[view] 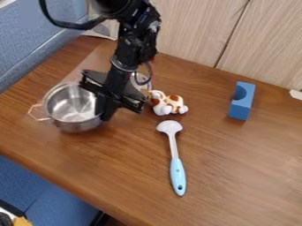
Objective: Moved the silver pot to the middle right of the table.
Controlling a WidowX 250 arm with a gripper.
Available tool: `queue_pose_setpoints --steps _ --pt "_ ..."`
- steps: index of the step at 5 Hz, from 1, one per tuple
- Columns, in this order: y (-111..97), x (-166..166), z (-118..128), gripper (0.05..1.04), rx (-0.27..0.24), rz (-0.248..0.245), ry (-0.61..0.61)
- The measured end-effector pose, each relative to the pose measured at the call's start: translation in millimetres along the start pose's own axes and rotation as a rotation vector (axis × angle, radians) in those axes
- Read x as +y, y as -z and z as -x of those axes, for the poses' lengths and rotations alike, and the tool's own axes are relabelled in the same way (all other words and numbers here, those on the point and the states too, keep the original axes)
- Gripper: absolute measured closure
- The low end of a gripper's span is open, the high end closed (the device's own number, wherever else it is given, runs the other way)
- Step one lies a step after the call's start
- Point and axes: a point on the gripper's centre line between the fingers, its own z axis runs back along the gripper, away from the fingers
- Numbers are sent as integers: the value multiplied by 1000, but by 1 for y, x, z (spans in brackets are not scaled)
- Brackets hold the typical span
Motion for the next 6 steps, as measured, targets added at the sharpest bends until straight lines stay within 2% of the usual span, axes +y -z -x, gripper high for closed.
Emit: queue_pose_setpoints --steps 1,2,3,4,5,6 --pt "-22 14 -3 1011 -66 -66 -42" --pt "-54 20 -3 1011 -151 -64 -81" --pt "-80 16 1 1011 -215 1 -97" --pt "-105 -20 3 1012 -263 119 -3" --pt "-130 -60 11 1011 -307 197 117" --pt "-153 -101 22 1011 -377 243 258"
